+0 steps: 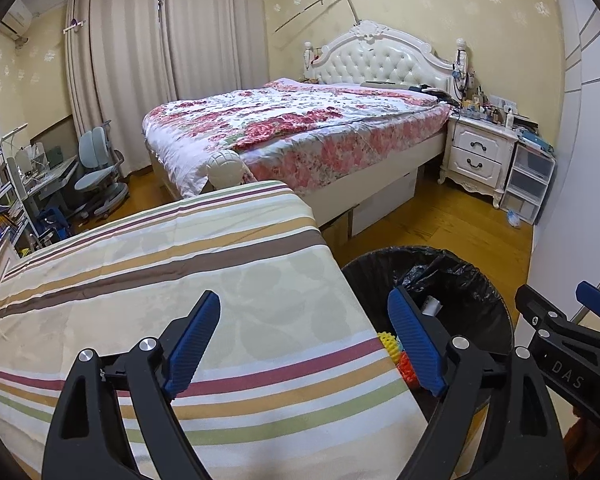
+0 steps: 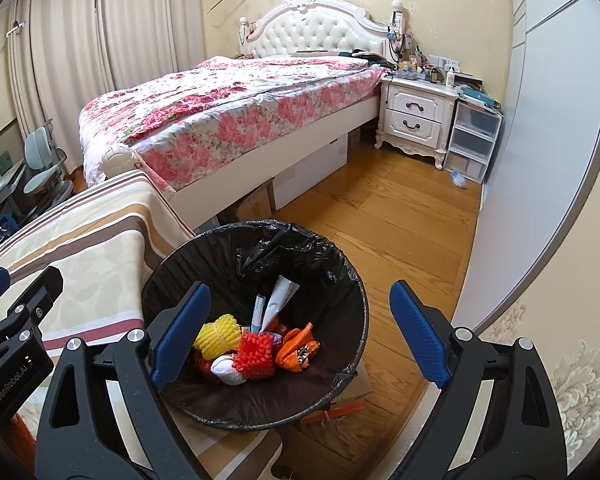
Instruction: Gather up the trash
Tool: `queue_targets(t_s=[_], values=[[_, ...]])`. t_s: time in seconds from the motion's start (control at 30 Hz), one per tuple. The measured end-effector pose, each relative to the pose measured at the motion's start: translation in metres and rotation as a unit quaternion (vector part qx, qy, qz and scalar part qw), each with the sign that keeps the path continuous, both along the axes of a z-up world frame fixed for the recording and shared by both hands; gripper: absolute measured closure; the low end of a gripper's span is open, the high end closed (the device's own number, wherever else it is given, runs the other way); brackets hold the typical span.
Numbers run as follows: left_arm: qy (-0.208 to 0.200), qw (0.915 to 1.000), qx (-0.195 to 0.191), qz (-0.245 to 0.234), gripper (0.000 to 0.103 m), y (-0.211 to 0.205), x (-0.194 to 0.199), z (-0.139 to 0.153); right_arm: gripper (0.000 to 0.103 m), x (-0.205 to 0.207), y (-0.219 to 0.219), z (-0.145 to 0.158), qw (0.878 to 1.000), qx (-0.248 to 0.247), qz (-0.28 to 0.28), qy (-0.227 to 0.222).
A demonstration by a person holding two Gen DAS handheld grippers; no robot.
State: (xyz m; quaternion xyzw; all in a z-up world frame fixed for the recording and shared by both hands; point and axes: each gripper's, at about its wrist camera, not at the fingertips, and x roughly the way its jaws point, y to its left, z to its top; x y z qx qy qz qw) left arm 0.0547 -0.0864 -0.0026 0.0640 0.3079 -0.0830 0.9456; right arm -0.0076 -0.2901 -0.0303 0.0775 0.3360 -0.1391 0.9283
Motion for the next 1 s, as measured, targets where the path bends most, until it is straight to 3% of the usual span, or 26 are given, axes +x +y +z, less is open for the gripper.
queue_targets(t_s=[1.0], values=[[-0.024,0.9991,-0.021,0.030,0.019,0.052,-0.057,0.014,0.014,-0.062,0.045,0.026,0.998,-0.010,0.044,-0.038]])
